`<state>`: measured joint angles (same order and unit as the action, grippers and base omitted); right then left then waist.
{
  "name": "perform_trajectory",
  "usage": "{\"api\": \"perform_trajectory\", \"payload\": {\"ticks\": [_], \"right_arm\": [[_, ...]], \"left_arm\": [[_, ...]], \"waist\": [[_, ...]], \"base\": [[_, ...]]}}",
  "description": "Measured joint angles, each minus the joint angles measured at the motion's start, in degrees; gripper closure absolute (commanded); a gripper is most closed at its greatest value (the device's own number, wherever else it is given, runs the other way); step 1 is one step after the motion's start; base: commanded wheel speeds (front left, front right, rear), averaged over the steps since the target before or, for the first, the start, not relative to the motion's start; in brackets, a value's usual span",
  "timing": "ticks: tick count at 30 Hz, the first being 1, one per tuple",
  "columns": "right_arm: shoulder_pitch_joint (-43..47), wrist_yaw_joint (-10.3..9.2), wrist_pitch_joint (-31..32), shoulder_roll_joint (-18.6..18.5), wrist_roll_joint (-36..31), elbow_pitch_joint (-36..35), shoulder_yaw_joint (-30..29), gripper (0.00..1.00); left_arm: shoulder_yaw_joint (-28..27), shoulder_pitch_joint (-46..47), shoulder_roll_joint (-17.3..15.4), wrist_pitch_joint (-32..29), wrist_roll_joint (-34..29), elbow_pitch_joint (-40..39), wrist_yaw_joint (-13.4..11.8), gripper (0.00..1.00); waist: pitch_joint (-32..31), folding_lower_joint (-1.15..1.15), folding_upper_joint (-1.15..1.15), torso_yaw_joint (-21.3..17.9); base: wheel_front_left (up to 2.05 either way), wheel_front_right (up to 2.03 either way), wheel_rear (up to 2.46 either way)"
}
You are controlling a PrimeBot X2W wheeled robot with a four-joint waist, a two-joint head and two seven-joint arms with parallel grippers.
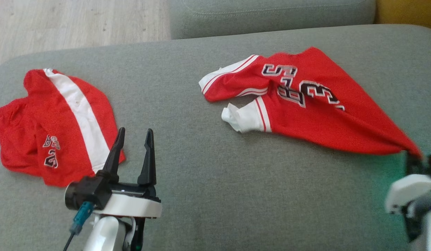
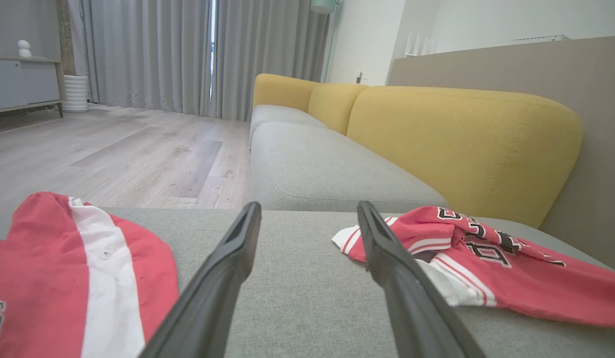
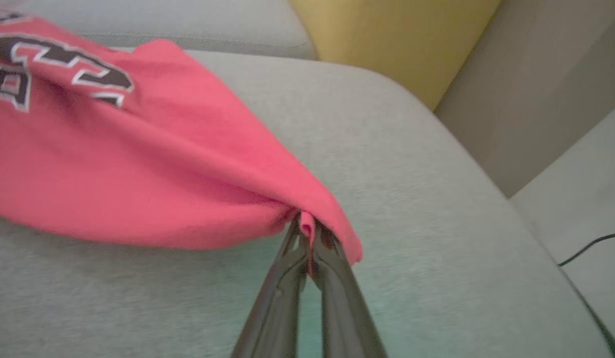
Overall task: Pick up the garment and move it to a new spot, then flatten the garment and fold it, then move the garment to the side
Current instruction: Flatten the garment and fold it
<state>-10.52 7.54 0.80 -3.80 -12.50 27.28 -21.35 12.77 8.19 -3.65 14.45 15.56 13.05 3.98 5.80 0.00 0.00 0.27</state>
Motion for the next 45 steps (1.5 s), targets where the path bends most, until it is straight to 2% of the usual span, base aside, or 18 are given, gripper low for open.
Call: {"api": "perform_trajectory", "payload": {"ticks": [5,7,8,9,12,17,25,28,31,36,41,45], "right_arm": [[0.6,0.00,2.8,0.8,-4.6,-7.3,-9.9,1.00],[0.5,0.00,3.1,1.1,-5.4,-8.3,-11.2,1.00],[0.5,0.00,3.3,1.3,-6.2,-9.1,-12.2,0.03],[0.5,0.00,3.2,1.4,-6.7,-9.8,-12.6,0.00],[0.4,0.00,1.9,1.4,-5.7,-10.1,-11.7,0.00],[-0.3,0.00,-3.2,1.4,-0.1,-10.7,-4.9,0.00],[1.0,0.00,-9.9,1.3,10.4,-13.2,15.5,0.00],[3.8,0.00,-9.9,1.3,12.2,-12.6,21.3,0.00],[5.1,0.00,-9.9,1.3,13.2,-11.4,24.6,0.00],[1.4,0.00,-8.2,1.2,12.2,-8.7,31.2,0.00],[-5.3,0.00,-3.5,1.1,9.4,-2.0,34.5,0.00],[-9.8,0.00,0.2,1.0,7.3,5.2,34.0,0.00]], "left_arm": [[0.0,0.0,0.4,0.0,0.0,-0.1,0.1,0.00],[0.0,0.0,0.4,0.0,0.0,-0.1,0.1,0.00],[-0.1,0.0,0.4,0.0,-0.1,-0.1,0.2,0.00],[-0.2,0.0,0.4,0.0,-0.4,-0.1,0.2,0.00],[-0.3,0.0,0.5,0.0,-0.5,-0.1,0.7,0.00],[-1.5,0.0,0.5,0.0,-0.5,0.1,1.1,0.00],[-1.4,0.0,0.7,0.0,-1.0,0.5,1.2,0.00],[-1.2,0.0,0.7,0.0,-1.0,0.5,1.4,0.00],[-1.1,0.0,0.7,0.0,-1.0,0.5,1.6,0.00],[-0.4,0.0,0.8,0.0,-1.0,0.4,1.6,0.00],[0.3,0.3,0.8,0.0,-1.0,0.4,1.6,0.00],[1.4,1.4,0.8,0.0,-0.2,0.5,1.5,0.00]], "waist": [[0.1,0.00,0.00,-0.1],[0.2,0.00,0.00,0.1],[0.3,0.00,0.00,0.3],[0.4,0.00,0.00,0.6],[0.6,0.00,0.00,1.3],[0.4,0.00,0.00,2.1],[-0.4,0.00,0.00,3.2],[-0.5,0.00,0.00,4.0],[-0.4,0.00,0.00,5.0],[1.0,0.00,0.00,7.2],[2.5,0.00,0.00,9.6],[3.7,0.01,0.00,11.6]], "base": [[0.00,0.00,0.00],[0.00,0.00,0.00],[0.00,0.00,0.00],[0.00,0.00,0.00],[0.00,0.00,0.00],[0.00,0.00,0.00],[0.00,0.00,0.00],[0.00,0.00,0.00],[0.00,0.00,0.00],[0.00,0.00,0.00],[0.00,0.00,0.00],[0.00,0.00,0.00]]}}
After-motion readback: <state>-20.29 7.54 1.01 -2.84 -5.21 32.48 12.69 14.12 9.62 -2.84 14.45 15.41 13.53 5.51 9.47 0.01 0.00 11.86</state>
